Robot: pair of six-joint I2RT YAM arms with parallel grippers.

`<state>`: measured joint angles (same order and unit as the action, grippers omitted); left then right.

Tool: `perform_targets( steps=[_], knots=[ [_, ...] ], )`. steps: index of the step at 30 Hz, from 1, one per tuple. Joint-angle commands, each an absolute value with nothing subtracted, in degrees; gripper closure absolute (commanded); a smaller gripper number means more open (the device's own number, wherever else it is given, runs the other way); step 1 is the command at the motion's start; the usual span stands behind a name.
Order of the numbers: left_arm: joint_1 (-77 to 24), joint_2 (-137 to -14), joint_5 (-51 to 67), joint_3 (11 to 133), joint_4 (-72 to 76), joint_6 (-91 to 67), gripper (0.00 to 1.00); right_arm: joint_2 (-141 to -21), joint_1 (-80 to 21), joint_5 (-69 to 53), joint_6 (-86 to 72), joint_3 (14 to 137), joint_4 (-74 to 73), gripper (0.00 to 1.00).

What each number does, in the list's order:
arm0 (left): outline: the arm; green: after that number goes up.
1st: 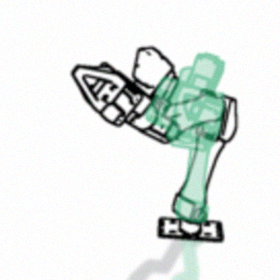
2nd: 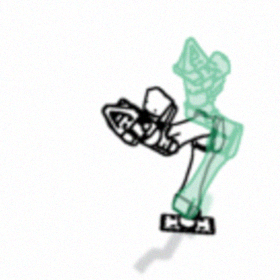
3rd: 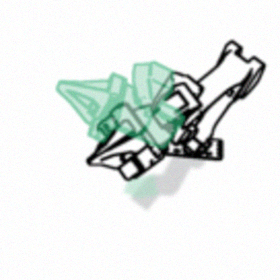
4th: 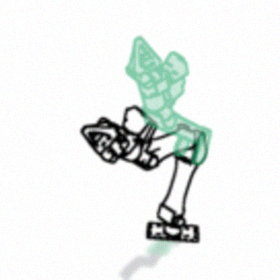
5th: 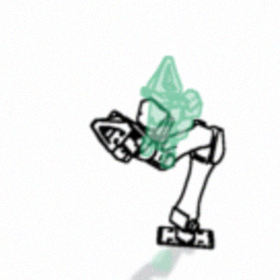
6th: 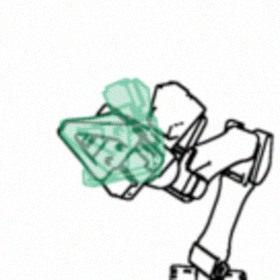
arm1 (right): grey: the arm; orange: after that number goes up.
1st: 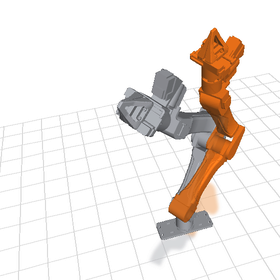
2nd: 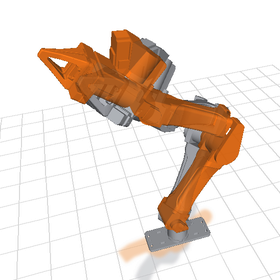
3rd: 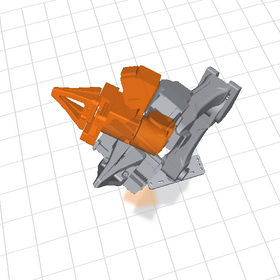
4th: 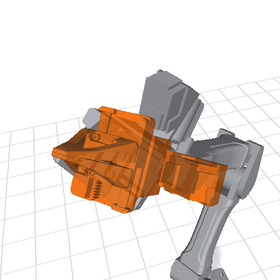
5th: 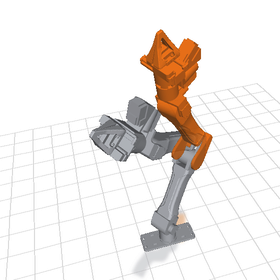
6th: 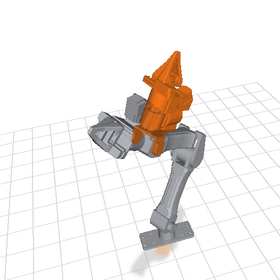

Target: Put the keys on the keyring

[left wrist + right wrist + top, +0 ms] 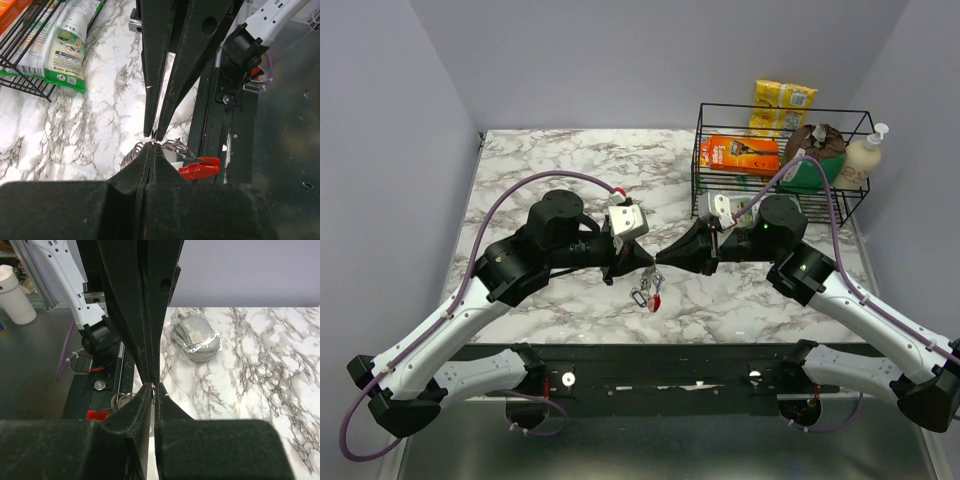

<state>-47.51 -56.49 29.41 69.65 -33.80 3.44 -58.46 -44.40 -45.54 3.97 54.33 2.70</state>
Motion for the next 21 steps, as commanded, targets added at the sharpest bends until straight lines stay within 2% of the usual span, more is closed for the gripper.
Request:
perform_targets(
  steps=[1, 4, 7, 9, 10, 21],
  knots=[
    [-48.0, -54.8, 29.0, 69.7, -30.9, 3.3, 1.0, -58.9, -44.3, -45.9, 4.7, 55.2, 0.2, 0.81],
    [-48.1, -54.6, 29.4, 69.3, -30.2, 2.9, 1.0, -58.7, -44.3, -45.2, 5.0, 55.0, 0.2, 0.75],
    [-48.2, -54.4, 29.5, 68.9, -29.8, 2.6, 1.0, -58.5, -44.3, -44.7, 5.0, 54.9, 0.2, 0.75],
    [-48.2, -54.7, 29.6, 68.9, -29.7, 2.6, 1.0, -58.5, -44.3, -44.5, 4.9, 55.2, -1.2, 0.86],
    [-48.3, -54.8, 29.9, 69.0, -29.7, 2.6, 1.0, -58.5, -44.3, -44.4, 4.9, 55.1, -1.3, 1.0],
    [-48.4, -54.3, 27.6, 68.3, -27.7, 1.5, 1.0, -60.1, -44.3, -44.2, 1.7, 56.2, -0.5, 1.0]
  ],
)
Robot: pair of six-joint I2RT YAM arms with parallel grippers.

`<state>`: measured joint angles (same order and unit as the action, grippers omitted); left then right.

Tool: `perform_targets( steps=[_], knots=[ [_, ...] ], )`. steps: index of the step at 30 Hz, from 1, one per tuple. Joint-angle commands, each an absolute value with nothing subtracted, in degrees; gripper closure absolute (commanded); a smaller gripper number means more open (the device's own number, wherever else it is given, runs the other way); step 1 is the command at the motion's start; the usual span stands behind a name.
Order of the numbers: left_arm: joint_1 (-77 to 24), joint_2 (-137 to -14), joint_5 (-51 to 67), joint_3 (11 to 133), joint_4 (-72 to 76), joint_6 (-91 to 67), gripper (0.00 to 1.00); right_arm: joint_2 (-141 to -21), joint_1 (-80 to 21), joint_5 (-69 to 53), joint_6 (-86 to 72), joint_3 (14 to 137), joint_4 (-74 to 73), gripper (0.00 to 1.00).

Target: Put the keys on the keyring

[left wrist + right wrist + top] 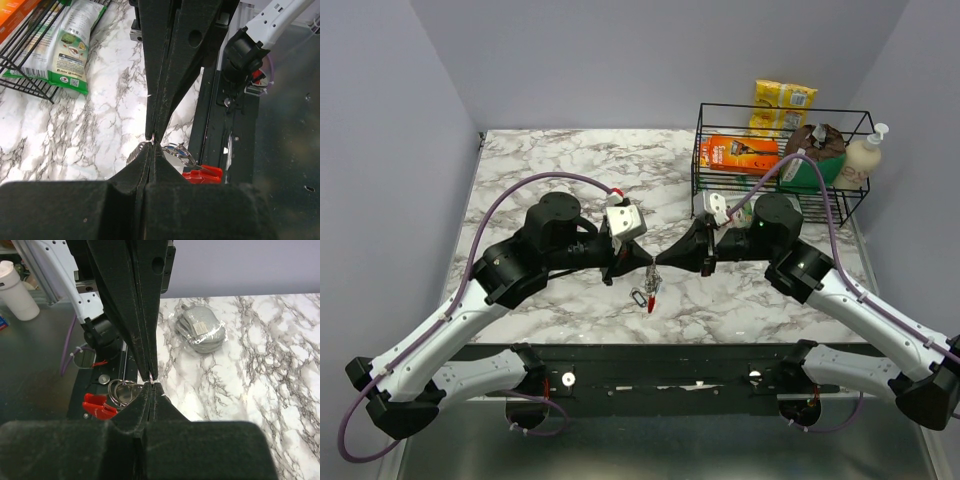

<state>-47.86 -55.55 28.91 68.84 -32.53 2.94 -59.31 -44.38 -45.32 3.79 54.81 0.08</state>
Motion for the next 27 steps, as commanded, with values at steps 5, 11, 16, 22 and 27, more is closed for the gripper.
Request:
perform_targets(
  steps=[5, 11, 16, 22, 27],
  knots=[
    [-48.4, -53.4, 22.9, 66.8, -25.6, 0.4, 0.61, -58.2, -44.3, -41.8, -4.5, 52.0, 8.2, 0.99],
    [-48.4, -51.6, 19.7, 64.2, -20.1, -3.4, 0.35, -55.8, -44.3, -40.5, -8.3, 49.0, 15.3, 0.99],
    [-48.3, -49.1, 19.2, 61.7, -15.3, -5.5, 0.24, -53.3, -44.4, -39.9, -10.8, 44.5, 22.6, 0.99],
    [-47.9, -46.1, 30.0, 59.2, -9.7, -6.2, 0.24, -48.2, -44.4, -37.3, -14.0, 39.4, 30.6, 1.0],
    [-47.8, -43.5, 34.2, 56.9, -7.4, -4.6, 0.29, -44.8, -44.3, -38.5, -14.0, 37.5, 32.4, 1.0]
  ],
)
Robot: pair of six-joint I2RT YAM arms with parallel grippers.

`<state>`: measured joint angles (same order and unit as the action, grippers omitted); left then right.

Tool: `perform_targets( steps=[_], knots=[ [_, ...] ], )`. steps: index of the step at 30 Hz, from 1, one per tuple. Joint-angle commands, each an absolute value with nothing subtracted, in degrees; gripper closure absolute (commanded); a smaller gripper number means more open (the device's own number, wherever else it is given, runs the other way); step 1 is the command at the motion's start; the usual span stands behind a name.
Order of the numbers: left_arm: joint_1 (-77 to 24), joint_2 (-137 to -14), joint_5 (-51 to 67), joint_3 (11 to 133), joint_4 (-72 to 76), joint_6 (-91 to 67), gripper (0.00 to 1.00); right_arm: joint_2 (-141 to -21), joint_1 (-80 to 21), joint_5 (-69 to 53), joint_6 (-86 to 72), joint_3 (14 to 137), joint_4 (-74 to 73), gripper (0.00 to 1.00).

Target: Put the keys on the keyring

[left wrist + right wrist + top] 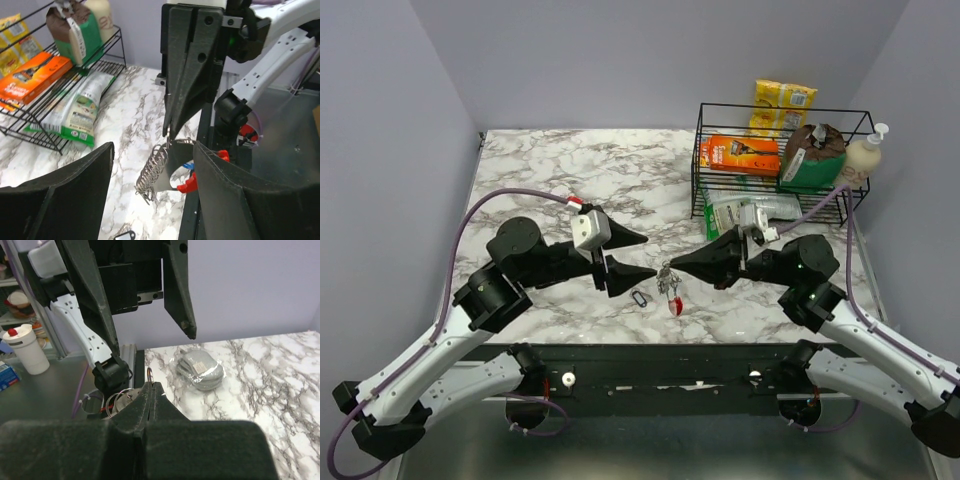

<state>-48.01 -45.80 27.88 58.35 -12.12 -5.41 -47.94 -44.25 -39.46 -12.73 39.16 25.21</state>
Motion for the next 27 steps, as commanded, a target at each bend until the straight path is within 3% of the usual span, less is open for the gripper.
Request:
perform_targets(
  steps=[1, 6, 9, 12, 27],
  knots=[
    [-47.8, -43.5, 34.5, 56.8, -7.5, -4.5, 0.31, -44.3, -44.3, -38.1, -14.1, 36.9, 33.2, 1.0],
    [-47.8, -45.3, 37.9, 56.7, -7.6, -4.4, 0.35, -43.2, -44.3, -38.8, -14.6, 36.7, 33.7, 1.0],
    [-47.8, -46.9, 39.5, 57.1, -7.0, -5.3, 0.42, -43.8, -44.3, -39.2, -15.2, 37.1, 34.1, 0.99],
    [-47.8, -48.9, 39.8, 58.6, -8.0, -6.1, 0.62, -43.9, -44.3, -39.3, -15.6, 37.1, 34.5, 0.99],
    [-47.8, -49.5, 39.2, 58.7, -6.3, -7.3, 0.61, -44.7, -44.3, -38.7, -15.9, 36.7, 34.7, 0.99]
  ],
)
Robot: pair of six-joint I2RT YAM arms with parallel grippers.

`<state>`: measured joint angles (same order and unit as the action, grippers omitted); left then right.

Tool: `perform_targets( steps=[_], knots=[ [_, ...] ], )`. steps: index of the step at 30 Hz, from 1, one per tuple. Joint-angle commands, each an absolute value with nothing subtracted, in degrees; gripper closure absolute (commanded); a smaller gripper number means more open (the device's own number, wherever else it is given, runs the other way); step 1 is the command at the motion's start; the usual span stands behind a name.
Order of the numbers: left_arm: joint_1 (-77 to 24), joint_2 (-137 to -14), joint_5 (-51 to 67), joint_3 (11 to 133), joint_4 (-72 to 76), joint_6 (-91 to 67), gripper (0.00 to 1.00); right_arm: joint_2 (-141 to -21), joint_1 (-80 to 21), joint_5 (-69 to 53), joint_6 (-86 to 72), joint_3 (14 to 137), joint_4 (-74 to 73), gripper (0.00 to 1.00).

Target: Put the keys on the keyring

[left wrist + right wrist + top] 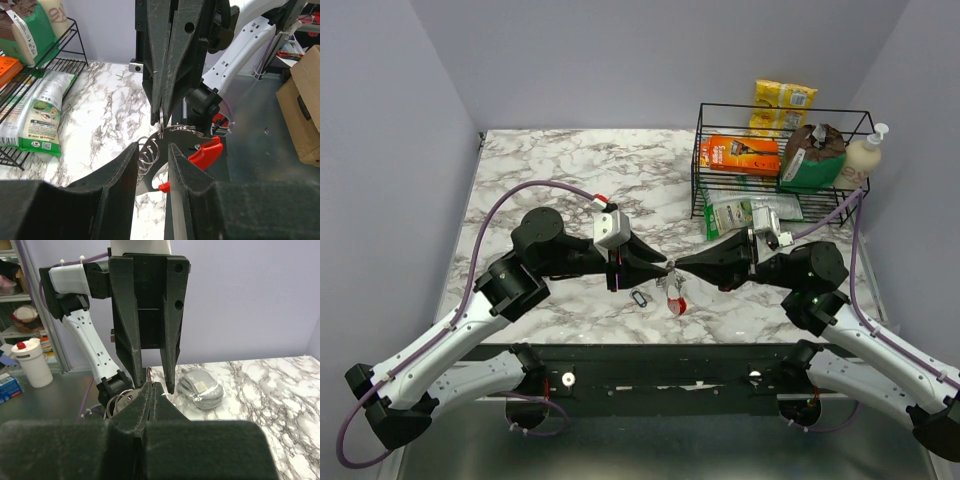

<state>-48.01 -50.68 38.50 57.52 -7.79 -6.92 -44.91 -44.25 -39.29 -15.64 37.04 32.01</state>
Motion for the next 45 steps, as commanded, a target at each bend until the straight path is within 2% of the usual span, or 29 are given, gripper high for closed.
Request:
perform_targets(
  steps=[1, 9, 18, 22, 25, 40, 45],
  knots=[
    [-47.8, -49.5, 39.2, 58.6, -6.1, -7.5, 0.61, -44.8, -44.3, -38.8, -15.9, 36.9, 34.6, 0.99],
    [-47.8, -49.7, 39.8, 58.8, -5.2, -8.0, 0.63, -46.1, -44.3, -38.8, -16.0, 37.1, 34.8, 0.99],
    [-47.8, -50.6, 39.0, 59.1, -6.9, -7.4, 0.82, -46.1, -44.3, -38.6, -16.3, 37.2, 35.2, 0.99],
    [-47.8, -51.0, 38.0, 59.1, -6.9, -7.6, 0.95, -46.1, -44.3, -38.8, -16.5, 37.2, 35.2, 0.99],
    [-47.8, -51.2, 37.1, 59.1, -6.9, -7.8, 1.0, -46.5, -44.3, -39.3, -16.8, 37.2, 35.3, 0.99],
    [-47.9, -48.7, 30.7, 53.7, -0.3, -9.8, 1.0, -48.4, -44.3, -38.1, -15.9, 35.6, 34.3, 0.99],
    [-47.8, -50.3, 30.3, 54.8, -1.8, -9.5, 0.88, -48.7, -44.3, -38.1, -15.6, 35.9, 34.3, 0.99]
  ],
)
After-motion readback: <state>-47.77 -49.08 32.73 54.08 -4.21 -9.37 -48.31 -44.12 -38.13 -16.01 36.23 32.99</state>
